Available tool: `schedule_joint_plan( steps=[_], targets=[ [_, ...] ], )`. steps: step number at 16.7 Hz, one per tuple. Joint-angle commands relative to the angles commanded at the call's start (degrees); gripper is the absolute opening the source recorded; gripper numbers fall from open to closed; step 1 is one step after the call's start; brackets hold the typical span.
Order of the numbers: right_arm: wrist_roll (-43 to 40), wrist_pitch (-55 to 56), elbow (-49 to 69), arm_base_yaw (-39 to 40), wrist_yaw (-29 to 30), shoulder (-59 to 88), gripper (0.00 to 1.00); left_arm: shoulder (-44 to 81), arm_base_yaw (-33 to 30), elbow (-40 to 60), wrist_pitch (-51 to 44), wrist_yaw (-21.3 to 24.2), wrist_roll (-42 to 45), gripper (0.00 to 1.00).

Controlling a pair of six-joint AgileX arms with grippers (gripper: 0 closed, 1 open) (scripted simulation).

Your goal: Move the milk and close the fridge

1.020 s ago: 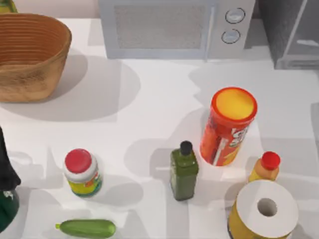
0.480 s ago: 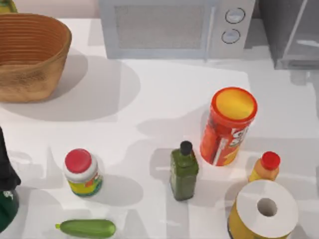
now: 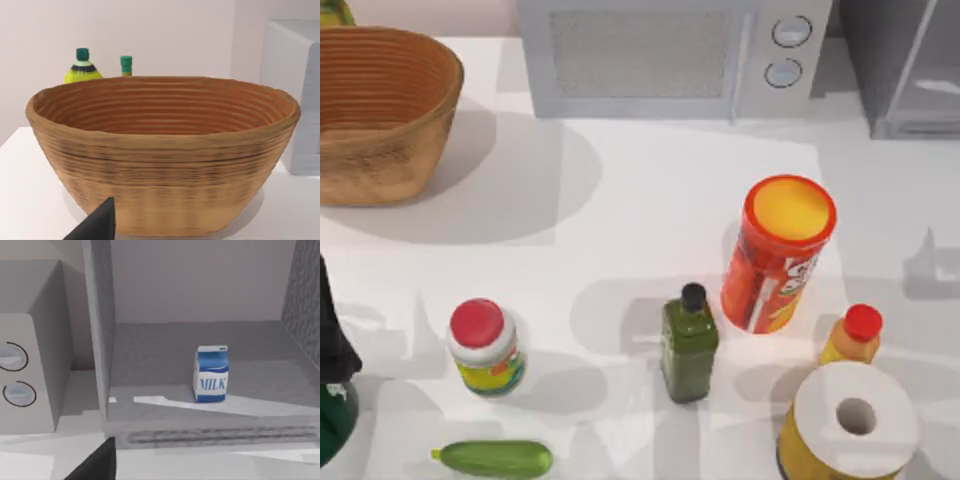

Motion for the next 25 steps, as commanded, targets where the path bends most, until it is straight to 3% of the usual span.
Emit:
schedule_joint_plan(
  steps=[5, 9, 18, 25],
  targets=[
    [0.06, 3.99, -20.11, 2.96, 0.21, -22.81, 1.00, 0.00, 0.00, 0.00, 0.00, 0.00, 0.00, 1.00],
    [0.04, 5.28, -27.07, 4.20, 0.27, -30.76, 1.00, 0.00, 0.00, 0.00, 0.00, 0.00, 0.00, 1.00],
    [0.03, 3.36, -26.43, 4.19, 0.20, -32.30, 1.00, 0.00, 0.00, 0.00, 0.00, 0.00, 0.00, 1.00],
    [-0.26, -21.29, -14.20, 4.74, -0.17, -47.15, 1.00, 0.00, 0.00, 0.00, 0.00, 0.00, 0.00, 1.00]
  ],
)
